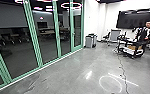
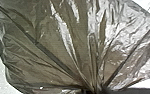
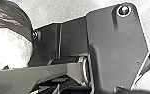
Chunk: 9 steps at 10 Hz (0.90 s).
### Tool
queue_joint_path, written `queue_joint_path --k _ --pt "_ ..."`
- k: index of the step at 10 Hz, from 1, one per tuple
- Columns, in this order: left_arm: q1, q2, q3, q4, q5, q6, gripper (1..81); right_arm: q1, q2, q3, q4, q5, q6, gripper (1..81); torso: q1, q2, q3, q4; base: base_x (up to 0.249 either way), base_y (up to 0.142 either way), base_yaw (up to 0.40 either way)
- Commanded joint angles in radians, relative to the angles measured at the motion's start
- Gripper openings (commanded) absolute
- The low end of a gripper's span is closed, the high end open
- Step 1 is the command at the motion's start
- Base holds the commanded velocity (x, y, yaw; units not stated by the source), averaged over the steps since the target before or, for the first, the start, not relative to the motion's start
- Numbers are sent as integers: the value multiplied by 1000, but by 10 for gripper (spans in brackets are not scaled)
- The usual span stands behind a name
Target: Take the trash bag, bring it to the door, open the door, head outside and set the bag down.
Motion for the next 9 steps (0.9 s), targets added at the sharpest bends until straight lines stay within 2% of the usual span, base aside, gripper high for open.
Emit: queue_joint_path --k 1,9 --pt "-61 -5 -2 0 55 4 10 38 2 5 -15 -45 -2 811 0 0 0 0 0 0 0" --pt "-61 -7 -4 -2 53 4 10 37 3 6 -16 -43 -2 811 0 0 0 0 0 0 0"
